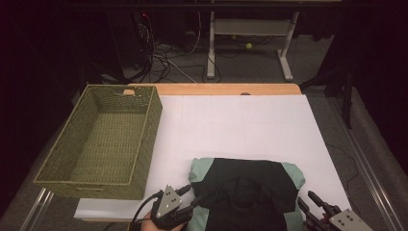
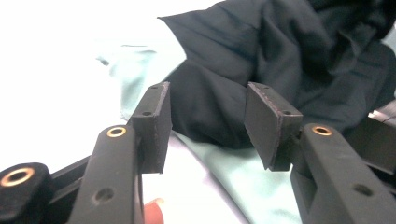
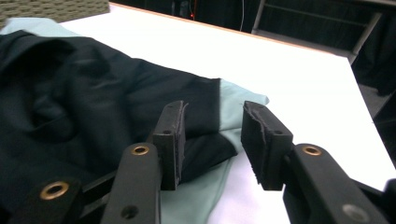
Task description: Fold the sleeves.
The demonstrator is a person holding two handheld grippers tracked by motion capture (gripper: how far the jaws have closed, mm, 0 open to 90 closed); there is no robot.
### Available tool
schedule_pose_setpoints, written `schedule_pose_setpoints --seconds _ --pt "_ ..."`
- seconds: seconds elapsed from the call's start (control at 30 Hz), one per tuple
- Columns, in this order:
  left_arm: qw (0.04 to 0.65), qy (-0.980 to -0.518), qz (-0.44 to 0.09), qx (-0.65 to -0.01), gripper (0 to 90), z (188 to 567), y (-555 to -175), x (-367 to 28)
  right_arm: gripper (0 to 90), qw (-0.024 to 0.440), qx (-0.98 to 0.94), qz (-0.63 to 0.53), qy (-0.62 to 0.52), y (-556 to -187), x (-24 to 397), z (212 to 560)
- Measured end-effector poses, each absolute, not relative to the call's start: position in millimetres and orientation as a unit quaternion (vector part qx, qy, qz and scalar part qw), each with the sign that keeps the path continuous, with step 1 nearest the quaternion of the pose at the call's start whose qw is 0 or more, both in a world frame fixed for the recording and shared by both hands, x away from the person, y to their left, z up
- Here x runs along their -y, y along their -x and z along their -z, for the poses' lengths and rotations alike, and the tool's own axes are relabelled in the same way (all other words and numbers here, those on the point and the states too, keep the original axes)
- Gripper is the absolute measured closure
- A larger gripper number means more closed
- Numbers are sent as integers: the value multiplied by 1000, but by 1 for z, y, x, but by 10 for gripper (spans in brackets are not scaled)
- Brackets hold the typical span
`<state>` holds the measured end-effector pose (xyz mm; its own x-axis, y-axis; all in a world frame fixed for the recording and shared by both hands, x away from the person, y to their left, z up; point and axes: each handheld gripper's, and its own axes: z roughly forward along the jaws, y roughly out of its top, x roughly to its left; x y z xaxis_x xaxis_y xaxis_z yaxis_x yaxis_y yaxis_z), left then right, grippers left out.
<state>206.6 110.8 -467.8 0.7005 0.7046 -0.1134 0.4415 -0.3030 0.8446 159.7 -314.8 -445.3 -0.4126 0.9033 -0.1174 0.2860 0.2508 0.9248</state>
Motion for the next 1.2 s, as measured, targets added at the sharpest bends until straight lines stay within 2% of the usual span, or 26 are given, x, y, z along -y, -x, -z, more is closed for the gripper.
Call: schedule_pose_setpoints --seconds 0.07,0.1,0.17,0.33,0.4,0.47,0.57,0.73,0.87,0.97,1.0,1.1,1.2 --pt "465 -798 -125 -364 372 465 -214 -104 580 339 -711 -443 -428 -169 317 445" --pt "458 -802 -137 -358 346 464 -217 -100 556 338 -711 -441 -431 -174 318 445" --pt "463 -794 -137 -369 339 463 -226 -98 498 329 -713 -434 -441 -185 319 446" --pt "463 -771 -69 -433 243 467 -256 -105 350 310 -704 -435 -469 -208 319 448" --pt "457 -775 -39 -436 233 473 -261 -101 285 295 -711 -426 -475 -218 317 451" --pt "451 -783 -13 -428 230 476 -263 -96 268 280 -712 -428 -482 -224 315 454" --pt "453 -788 -4 -416 246 473 -261 -91 243 251 -709 -442 -488 -228 314 455" --pt "445 -797 3 -409 246 475 -262 -86 211 241 -727 -435 -473 -224 303 457" --pt "450 -795 13 -408 242 476 -266 -82 176 214 -736 -425 -482 -231 300 466" --pt "450 -794 37 -407 248 479 -270 -79 174 191 -748 -415 -482 -234 296 469" --pt "450 -795 50 -404 278 480 -271 -78 191 185 -752 -412 -480 -234 293 471" --pt "450 -803 63 -385 367 483 -268 -73 333 166 -765 -413 -465 -234 288 474" --pt "449 -806 74 -378 479 483 -270 -72 473 168 -773 -412 -453 -234 285 474"
